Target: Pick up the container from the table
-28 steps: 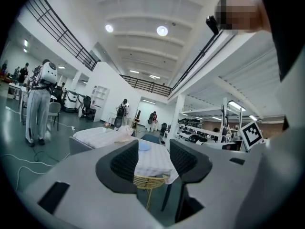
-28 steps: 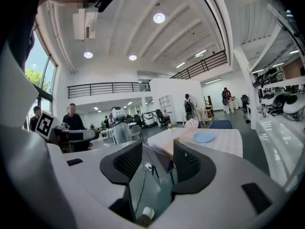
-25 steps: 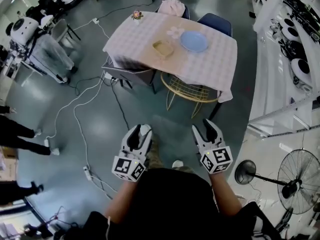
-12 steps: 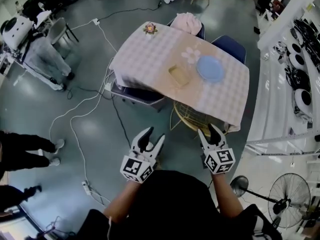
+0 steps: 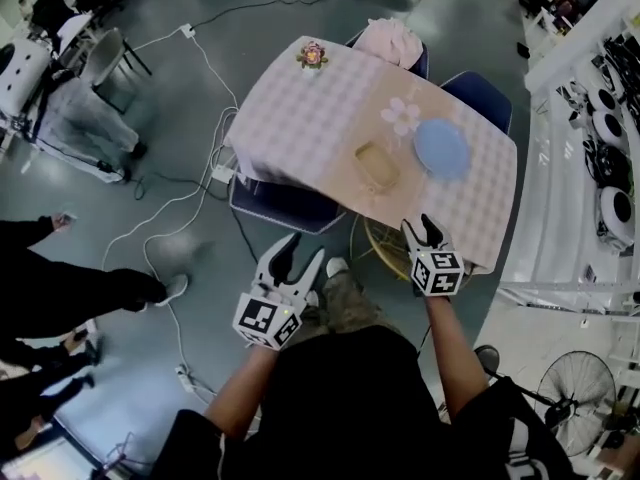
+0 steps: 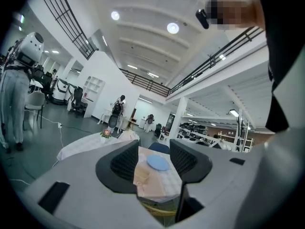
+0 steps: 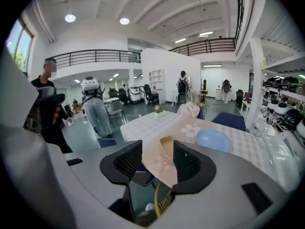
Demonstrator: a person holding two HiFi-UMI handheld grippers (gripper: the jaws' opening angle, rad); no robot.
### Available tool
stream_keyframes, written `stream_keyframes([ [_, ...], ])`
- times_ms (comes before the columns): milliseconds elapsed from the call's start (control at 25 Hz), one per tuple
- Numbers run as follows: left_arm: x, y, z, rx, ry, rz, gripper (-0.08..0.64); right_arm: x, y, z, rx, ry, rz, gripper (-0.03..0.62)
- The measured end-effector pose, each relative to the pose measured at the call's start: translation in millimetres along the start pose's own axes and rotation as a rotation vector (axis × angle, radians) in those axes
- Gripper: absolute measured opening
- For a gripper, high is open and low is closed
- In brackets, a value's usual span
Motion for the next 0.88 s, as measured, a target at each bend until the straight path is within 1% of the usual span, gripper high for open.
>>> stream_keyframes([
  [120,-8,11,-22,0.005,0.022,0.024,0.186,-11,-38,-63,-0.044,0.076,-0.01,0.172],
  [240,-14,18,-44,0.028,0.055,0.035,0.186,-26,-72,-123,-0.072,0.166,-0.021,0.172],
  [360,-15,23,-70,0.037,0.093,0.055,0.186,-32,-100,-175,-0.083,0.24,-0.026,0.172],
  [480,-15,28,-97,0.02,0.122,0.04,0.186,-35,-117,-220,-0.08,0.281,-0.032,0.172],
  [680,-18,41,-138,0.015,0.151,0.06,0.186,-43,-139,-277,-0.086,0.368,-0.03,0.172],
  [880,-23,53,-165,0.018,0.153,0.095,0.186,-58,-152,-307,-0.09,0.433,0.003,0.172],
])
Point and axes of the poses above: the fingertips, and each gripper's own axes: z backward along the fingers, y to its left, x out of its top, the point moved 2 cm from there along z, backward along the fingers, and after that the axes turned 14 degrees about -z, right-handed, at the moved point
